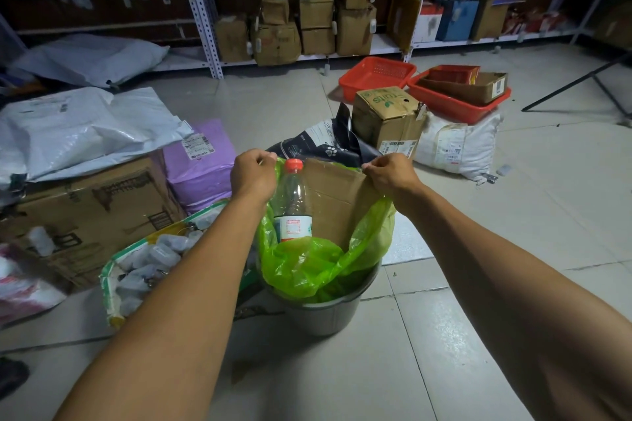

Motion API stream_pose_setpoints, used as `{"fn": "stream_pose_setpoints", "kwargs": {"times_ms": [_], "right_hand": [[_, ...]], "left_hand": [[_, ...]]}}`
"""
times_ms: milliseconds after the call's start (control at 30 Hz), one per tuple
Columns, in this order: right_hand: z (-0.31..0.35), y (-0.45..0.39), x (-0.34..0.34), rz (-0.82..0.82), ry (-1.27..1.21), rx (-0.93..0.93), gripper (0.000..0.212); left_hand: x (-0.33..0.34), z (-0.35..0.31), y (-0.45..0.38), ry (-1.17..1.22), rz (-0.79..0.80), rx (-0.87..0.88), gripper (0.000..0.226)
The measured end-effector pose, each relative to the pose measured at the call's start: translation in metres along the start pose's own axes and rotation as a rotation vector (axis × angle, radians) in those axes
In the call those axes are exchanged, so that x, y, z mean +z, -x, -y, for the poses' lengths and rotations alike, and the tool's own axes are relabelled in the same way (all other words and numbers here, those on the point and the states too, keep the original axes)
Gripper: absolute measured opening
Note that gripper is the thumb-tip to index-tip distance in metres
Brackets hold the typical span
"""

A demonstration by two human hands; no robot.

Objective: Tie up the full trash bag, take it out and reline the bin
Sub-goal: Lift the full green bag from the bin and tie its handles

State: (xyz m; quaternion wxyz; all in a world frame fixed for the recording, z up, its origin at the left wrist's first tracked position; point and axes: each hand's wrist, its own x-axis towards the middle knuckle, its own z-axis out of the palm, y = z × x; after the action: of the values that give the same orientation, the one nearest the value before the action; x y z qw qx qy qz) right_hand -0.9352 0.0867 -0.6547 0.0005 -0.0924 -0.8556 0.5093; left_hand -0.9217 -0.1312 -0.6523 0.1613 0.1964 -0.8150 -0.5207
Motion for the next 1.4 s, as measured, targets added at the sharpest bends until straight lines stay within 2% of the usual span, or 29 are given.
{"fn": "stream_pose_setpoints", "kwargs": {"times_ms": [167,367,500,567,633,767,867,967,1100,1200,1367,1400], "right_hand": [[-0.002,0.002,0.006,-0.086,-0.023,-0.088,0.035],[-0.004,-0.002,0.007,-0.243,-0.091,-0.098,0.020],[-0.008,-0.003,0.009,-0.279,-0.205,-0.123,0.011],[-0.008,-0.001,0.008,-0.280,-0.236,-0.128,0.008],[-0.007,0.001,0.006,-0.241,-0.194,-0.125,0.014],[0.001,0.005,0.004,-0.115,0.033,-0.036,0.034],[0.006,0.001,0.002,-0.076,0.134,0.012,0.019],[0.008,-0.001,0.001,-0.042,0.108,0.048,0.009],[0.006,-0.005,0.003,-0.017,0.138,0.021,0.010],[-0.001,-0.007,0.008,-0.050,0.050,0.004,0.013],[-0.004,-0.006,0.013,-0.178,-0.201,-0.067,0.004],[-0.005,-0.006,0.013,-0.202,-0.231,-0.063,0.008]], "left_hand": [[0.001,-0.004,0.005,0.010,-0.023,-0.002,0.016],[-0.008,-0.003,0.002,-0.090,-0.104,0.064,0.011],[-0.014,-0.003,0.003,-0.141,-0.114,0.129,0.012],[-0.015,-0.003,0.002,-0.161,-0.101,0.110,0.012],[-0.014,-0.001,0.001,-0.188,-0.045,0.009,0.014],[-0.015,0.003,-0.004,-0.075,0.066,-0.210,0.023],[-0.015,0.005,-0.004,-0.004,0.068,-0.178,0.007],[-0.012,0.003,-0.003,0.121,0.058,-0.130,0.021],[-0.009,-0.001,-0.005,0.290,0.052,-0.159,0.019],[-0.007,0.002,-0.005,0.330,0.046,-0.146,0.010],[-0.006,0.005,-0.005,0.355,0.027,-0.149,0.015],[-0.007,0.005,-0.005,0.353,0.020,-0.150,0.014]]}}
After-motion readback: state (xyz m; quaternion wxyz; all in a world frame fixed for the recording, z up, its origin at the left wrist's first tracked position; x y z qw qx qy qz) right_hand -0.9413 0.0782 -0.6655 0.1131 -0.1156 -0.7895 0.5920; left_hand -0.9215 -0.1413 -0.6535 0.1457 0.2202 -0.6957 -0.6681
